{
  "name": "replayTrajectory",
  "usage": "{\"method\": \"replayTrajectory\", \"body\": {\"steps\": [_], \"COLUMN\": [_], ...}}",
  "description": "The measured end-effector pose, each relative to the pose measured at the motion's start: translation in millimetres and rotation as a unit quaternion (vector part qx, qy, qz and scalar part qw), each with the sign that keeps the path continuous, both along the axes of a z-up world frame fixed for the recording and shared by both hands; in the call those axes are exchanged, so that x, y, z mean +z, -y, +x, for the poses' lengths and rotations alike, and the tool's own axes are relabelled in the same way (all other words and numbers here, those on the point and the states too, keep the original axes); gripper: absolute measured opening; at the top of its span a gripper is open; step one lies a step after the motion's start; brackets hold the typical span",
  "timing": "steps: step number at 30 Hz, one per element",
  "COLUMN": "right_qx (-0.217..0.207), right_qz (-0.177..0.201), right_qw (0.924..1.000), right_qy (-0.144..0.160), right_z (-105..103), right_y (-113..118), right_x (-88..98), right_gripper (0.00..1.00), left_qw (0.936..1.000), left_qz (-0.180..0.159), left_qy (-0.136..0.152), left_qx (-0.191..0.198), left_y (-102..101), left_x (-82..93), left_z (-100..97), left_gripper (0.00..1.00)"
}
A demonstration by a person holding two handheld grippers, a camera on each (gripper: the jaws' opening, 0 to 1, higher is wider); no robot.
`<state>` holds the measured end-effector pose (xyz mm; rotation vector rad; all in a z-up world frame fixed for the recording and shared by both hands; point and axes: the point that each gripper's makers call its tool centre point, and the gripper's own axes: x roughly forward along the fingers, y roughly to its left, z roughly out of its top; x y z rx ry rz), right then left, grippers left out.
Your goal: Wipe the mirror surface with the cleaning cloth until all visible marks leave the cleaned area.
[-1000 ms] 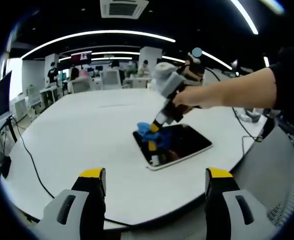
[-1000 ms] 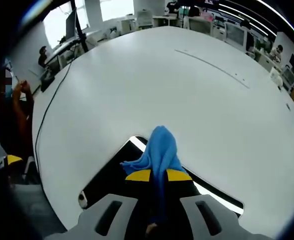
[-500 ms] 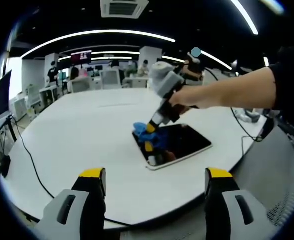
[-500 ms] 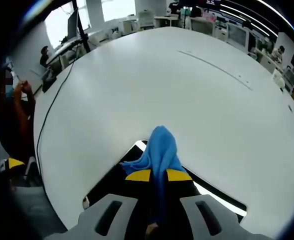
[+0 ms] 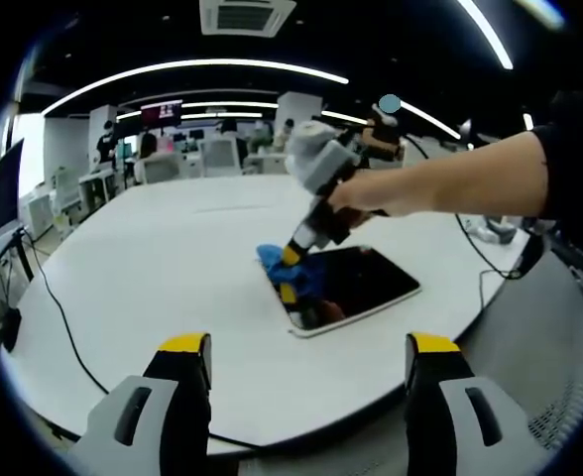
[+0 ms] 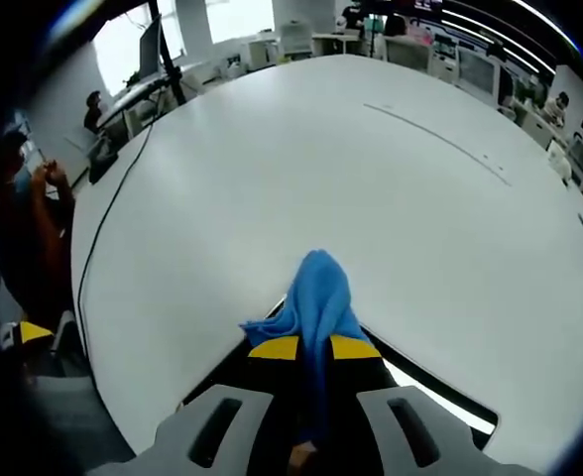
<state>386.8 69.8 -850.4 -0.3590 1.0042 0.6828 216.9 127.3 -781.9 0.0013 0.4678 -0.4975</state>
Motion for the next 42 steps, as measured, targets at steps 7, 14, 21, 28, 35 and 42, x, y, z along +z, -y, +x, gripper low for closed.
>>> {"method": "replayTrajectory", "body": {"steps": [7, 14, 21, 28, 35, 42], "right_qx": [-0.003, 0.004, 0.014, 0.038, 0.048, 0.062], "right_qz": [0.013, 0.015, 0.019, 0.019, 0.018, 0.012], "right_qw": [0.9999, 0.9999, 0.9997, 0.999, 0.9985, 0.9979], "right_qy": [-0.01, -0.007, -0.008, -0.011, -0.017, -0.016], "right_z": [-3.0, -4.9, -12.2, -23.5, -29.4, -34.0], "right_y": [-5.4, -5.6, -7.3, -8.8, -9.7, -10.9], "right_x": [-0.1, -0.2, -0.1, -0.6, -0.8, -0.5], "right_gripper": [0.04, 0.04, 0.04, 0.04, 0.04, 0.04], "left_qw": [1.0, 1.0, 1.0, 1.0, 1.0, 1.0], "left_qz": [-0.002, -0.001, 0.0, 0.001, 0.002, 0.002], "left_qy": [0.004, 0.003, 0.001, 0.002, 0.001, 0.001], "left_qx": [-0.004, -0.005, -0.002, -0.003, -0.003, -0.002], "left_y": [1.3, 1.9, 0.6, 1.0, 0.7, 0.8], "left_x": [1.2, 1.0, 0.6, 0.4, 0.0, 0.1], "left_z": [-0.3, 0.0, 0.2, -0.4, -0.9, -1.0], "left_gripper": [0.79, 0.78, 0.78, 0.78, 0.78, 0.78]}}
